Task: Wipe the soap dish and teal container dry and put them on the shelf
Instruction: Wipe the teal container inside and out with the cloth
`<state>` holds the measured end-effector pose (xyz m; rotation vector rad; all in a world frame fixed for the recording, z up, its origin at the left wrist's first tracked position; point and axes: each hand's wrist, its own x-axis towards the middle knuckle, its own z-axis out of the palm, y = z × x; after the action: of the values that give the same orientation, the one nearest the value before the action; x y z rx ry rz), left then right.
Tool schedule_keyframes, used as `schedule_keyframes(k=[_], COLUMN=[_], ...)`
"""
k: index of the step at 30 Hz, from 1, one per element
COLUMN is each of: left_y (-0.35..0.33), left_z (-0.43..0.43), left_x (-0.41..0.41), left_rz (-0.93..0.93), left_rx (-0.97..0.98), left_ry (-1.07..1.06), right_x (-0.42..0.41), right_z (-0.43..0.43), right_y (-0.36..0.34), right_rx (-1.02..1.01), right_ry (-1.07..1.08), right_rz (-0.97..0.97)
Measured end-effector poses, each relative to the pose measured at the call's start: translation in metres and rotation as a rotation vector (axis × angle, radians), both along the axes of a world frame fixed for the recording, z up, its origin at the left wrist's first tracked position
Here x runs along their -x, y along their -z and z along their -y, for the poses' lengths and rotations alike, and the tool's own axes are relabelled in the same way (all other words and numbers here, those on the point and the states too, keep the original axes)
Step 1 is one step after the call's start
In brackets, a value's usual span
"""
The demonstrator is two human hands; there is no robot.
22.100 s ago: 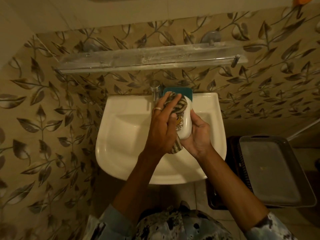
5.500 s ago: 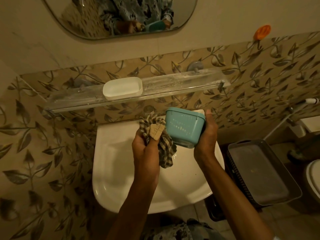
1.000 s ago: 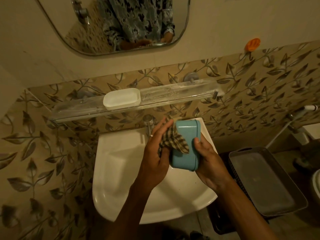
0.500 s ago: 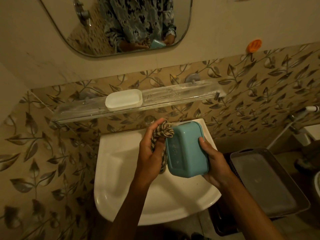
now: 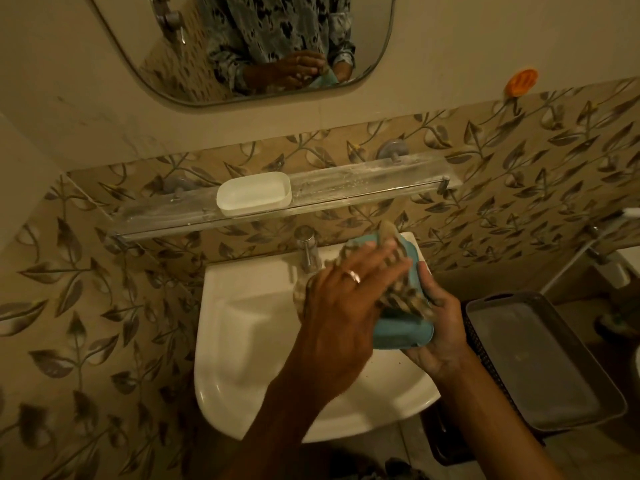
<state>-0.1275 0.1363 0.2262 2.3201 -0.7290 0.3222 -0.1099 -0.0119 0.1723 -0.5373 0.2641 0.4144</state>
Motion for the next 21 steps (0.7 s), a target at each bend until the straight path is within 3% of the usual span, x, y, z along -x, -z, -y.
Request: schedule_keyframes(k=[5,11,16,21], left_y=[0.024,0.014,0.01,0.025], left_z=[0.003,-0.002,-0.009,-0.009], left_x=[0.038,0.001,-0.038,-0.01], left_rz=[0.071,-0.015,-0.188,-0.161], left_rx=[0.017,-0.008,0.17,0.231], left_ry=[0.05,0.02,-0.051,-0.022], right_x=[0.003,0.008,0.005,-0.001], right_z=[0.007,-0.005,-0.009,-0.004], right_y=[0.003,0.011,0.013,0.006], right_rx=[-0.002,-0.017,-0.014,-0.054], right_ry=[0.051,-0.002,0.018,0.069], right_rz=[-0.063,-0.044,-0.011,0.016])
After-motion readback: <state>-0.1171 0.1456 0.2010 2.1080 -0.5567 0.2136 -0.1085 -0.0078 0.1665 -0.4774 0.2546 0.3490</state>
